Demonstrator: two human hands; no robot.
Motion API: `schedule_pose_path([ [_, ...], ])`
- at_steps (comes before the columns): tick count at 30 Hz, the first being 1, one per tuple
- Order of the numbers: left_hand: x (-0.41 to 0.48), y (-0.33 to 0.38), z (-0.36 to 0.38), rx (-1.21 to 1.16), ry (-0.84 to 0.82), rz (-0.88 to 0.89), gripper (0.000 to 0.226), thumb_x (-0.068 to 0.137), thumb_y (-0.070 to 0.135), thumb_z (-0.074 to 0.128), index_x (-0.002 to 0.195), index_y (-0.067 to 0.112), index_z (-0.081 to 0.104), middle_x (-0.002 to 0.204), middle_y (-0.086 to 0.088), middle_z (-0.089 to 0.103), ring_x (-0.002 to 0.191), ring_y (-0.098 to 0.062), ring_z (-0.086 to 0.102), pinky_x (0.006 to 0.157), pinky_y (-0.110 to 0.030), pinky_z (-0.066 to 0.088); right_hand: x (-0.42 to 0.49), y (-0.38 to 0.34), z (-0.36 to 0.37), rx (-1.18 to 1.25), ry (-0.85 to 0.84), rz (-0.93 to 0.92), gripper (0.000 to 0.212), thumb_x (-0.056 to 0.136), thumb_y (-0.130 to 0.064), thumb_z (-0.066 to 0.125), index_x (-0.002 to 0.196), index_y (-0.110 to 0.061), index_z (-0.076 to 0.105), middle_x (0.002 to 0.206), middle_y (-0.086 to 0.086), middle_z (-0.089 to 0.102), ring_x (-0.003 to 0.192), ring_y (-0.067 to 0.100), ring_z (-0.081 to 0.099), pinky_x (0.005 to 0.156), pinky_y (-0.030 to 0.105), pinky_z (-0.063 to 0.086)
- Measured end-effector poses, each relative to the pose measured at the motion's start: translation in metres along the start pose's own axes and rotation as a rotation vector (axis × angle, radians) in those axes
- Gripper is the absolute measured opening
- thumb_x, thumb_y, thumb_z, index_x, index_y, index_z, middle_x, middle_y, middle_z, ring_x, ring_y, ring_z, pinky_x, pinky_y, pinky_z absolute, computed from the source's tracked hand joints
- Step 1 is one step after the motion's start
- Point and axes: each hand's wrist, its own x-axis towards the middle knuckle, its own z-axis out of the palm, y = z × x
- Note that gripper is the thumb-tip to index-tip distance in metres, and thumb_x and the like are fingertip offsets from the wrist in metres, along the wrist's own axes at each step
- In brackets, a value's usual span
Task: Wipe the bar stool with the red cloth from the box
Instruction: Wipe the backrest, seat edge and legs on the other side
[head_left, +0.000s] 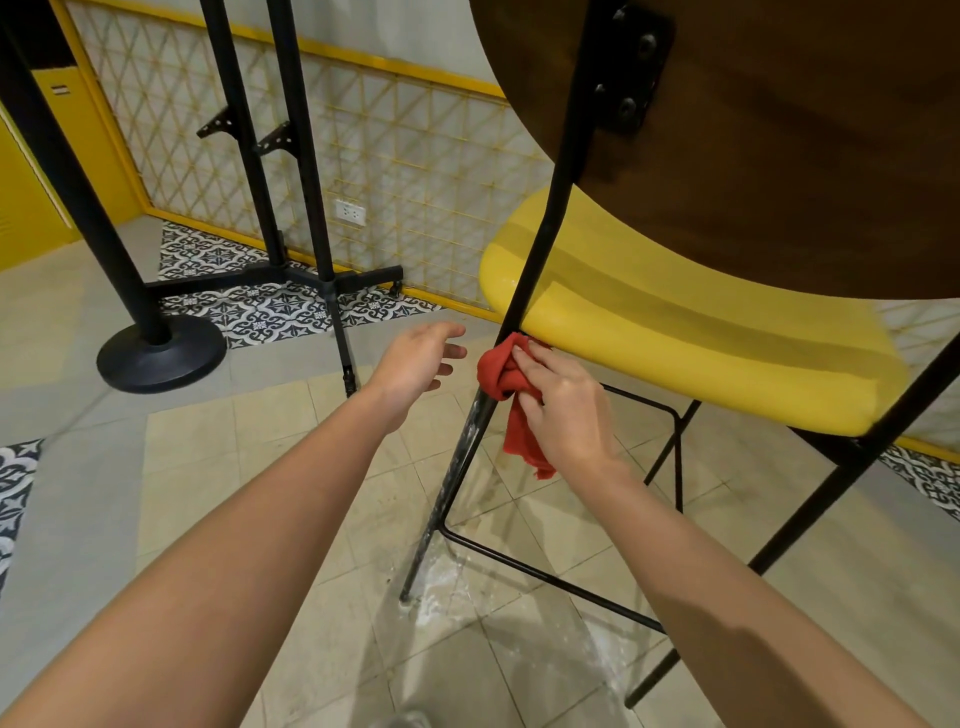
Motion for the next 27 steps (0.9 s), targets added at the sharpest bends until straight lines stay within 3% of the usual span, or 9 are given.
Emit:
schedule_pose_path([
  [5,0.000,0.000,0.005,0.003,-0.008,0.002,0.032,0.095,0.036,0.045,0.119,0.022,0.061,0.105,0.001,0.068,0.097,-0.019,0.059,0.073,-0.027,0.044,-0.001,-0.001,-0.001,0.044,0.006,0.042,0.047,0.081,-0.004,0.067,0.127,-0.012,0.059,0.127,0.007,0.061,0.116,0.025,0.056,0.100,0.036,0.043],
  [10,-0.002,-0.001,0.009,-0.001,-0.010,-0.005,0.032,0.095,0.035,0.044,0.118,0.022,0.061,0.105,0.000,0.068,0.093,-0.018,0.057,0.075,-0.027,0.043,-0.008,-0.007,0.007,0.289,-0.051,0.333,0.042,0.087,-0.010,0.059,0.128,-0.017,0.058,0.128,-0.003,0.060,0.115,0.014,0.054,0.098,0.022,0.038],
  [16,-0.001,-0.006,0.003,0.002,-0.002,-0.030,0.030,0.095,0.034,0.046,0.118,0.022,0.061,0.103,0.000,0.068,0.093,-0.018,0.057,0.077,-0.028,0.044,-0.003,-0.010,0.019,0.900,-0.158,0.764,0.030,0.095,-0.007,0.046,0.107,-0.031,0.058,0.103,-0.001,0.066,0.098,0.022,0.062,0.090,0.040,0.051],
  [18,0.002,-0.007,0.000,0.000,0.005,-0.031,0.030,0.095,0.034,0.046,0.118,0.023,0.060,0.102,0.001,0.068,0.096,-0.018,0.057,0.080,-0.028,0.044,0.002,-0.007,0.019,0.956,-0.203,0.789,0.031,0.096,-0.007,0.043,0.100,-0.034,0.059,0.101,0.004,0.066,0.092,0.025,0.064,0.085,0.039,0.052],
  [22,0.005,-0.008,-0.002,-0.011,0.014,-0.044,0.028,0.095,0.034,0.047,0.117,0.023,0.060,0.101,0.000,0.068,0.097,-0.019,0.057,0.084,-0.030,0.044,0.009,0.002,0.018,0.812,-0.392,0.744,0.032,0.093,-0.010,0.041,0.092,-0.035,0.061,0.085,0.007,0.065,0.070,0.021,0.060,0.066,0.030,0.049],
  [24,0.007,-0.010,-0.002,-0.016,0.013,-0.045,0.027,0.095,0.033,0.046,0.116,0.023,0.060,0.101,0.000,0.068,0.096,-0.018,0.057,0.084,-0.030,0.044,0.016,0.007,0.016,0.882,-0.393,0.803,0.032,0.088,-0.005,0.042,0.094,-0.027,0.064,0.076,0.005,0.063,0.062,0.019,0.057,0.057,0.025,0.045],
  [27,0.011,-0.013,-0.002,-0.015,0.007,-0.035,0.028,0.095,0.034,0.047,0.117,0.023,0.060,0.101,0.000,0.069,0.093,-0.017,0.057,0.082,-0.028,0.044,0.019,0.009,0.023,1.012,-0.330,0.875,0.028,0.086,-0.004,0.045,0.090,-0.022,0.065,0.074,0.005,0.063,0.060,0.019,0.055,0.056,0.025,0.044],
])
